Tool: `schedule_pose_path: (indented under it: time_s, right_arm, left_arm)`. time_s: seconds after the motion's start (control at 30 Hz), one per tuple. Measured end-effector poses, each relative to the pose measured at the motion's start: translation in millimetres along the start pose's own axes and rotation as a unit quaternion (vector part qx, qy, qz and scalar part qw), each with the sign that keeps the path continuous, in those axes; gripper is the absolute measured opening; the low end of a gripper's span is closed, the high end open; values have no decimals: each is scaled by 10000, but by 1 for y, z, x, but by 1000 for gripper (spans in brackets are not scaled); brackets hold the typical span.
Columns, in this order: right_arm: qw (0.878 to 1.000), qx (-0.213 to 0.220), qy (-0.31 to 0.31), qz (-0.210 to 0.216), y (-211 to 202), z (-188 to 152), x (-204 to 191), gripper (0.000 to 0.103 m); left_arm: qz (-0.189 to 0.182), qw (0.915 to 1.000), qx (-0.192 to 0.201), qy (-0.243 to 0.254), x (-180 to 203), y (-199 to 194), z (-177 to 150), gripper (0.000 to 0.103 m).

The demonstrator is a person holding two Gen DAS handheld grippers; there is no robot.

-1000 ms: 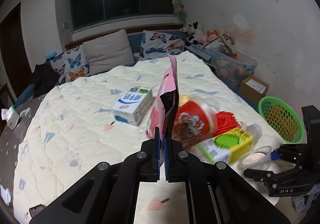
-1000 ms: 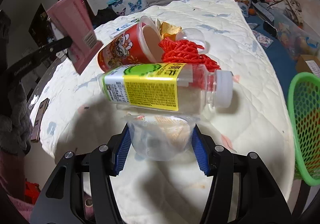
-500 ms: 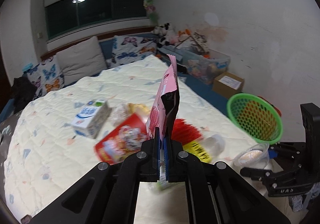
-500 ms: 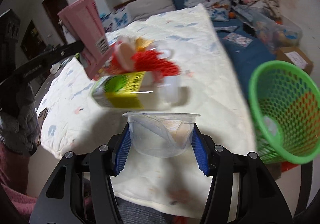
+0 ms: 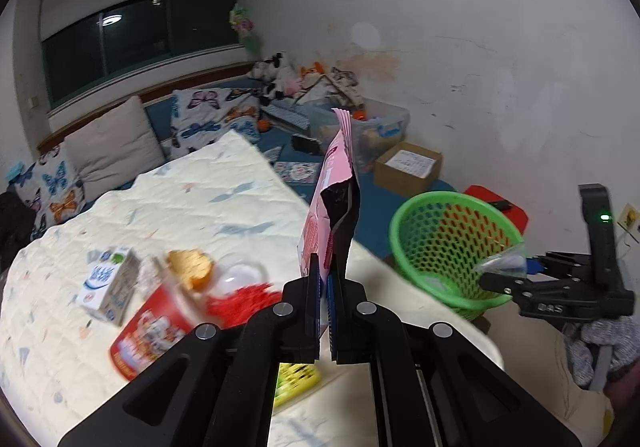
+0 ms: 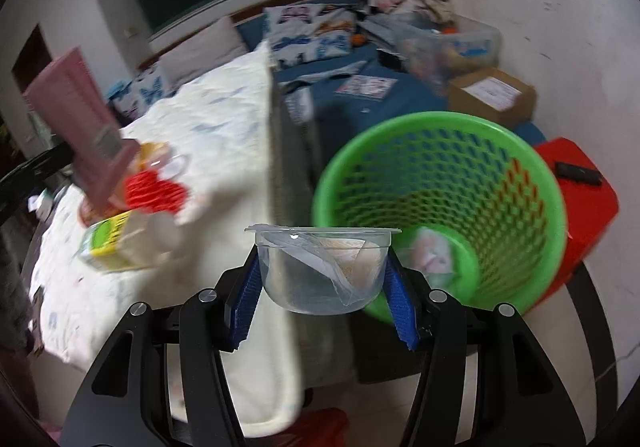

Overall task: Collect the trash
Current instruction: 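Carry cup and packet to the green basket and release both into it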

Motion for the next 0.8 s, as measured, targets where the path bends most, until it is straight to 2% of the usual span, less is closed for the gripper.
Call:
schedule_pose_path:
  time_s: [0.3,0.4,0.6,0.8]
  right_arm:
    - [9987,-179,206,-440,12,-8,54,58]
    - [9979,-218,313,-515,13,-12,68,62]
    - [9971,-223,428,-592,13,-19,82,72]
    - [9966,-165,532,-600,6,-23,92,73]
  left_arm:
    - [-495,9982,-301,172,56,36,3,3]
    - [-631,9967,-436,249,76,50,3,3]
    - [-814,9934,-661,460,111,76,-4,3]
    - [-967,9896,-961,455,134,102,-11,3]
Point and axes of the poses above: each gripper's, at about its wrist camera, not at the fingertips, and y roughly the way its jaws point, x to its right, z to its top, the point moved 10 cm from there along y, roughly the way its jaws point, and after that the axes turned 15 degrees about -y, right-handed, at the moved point
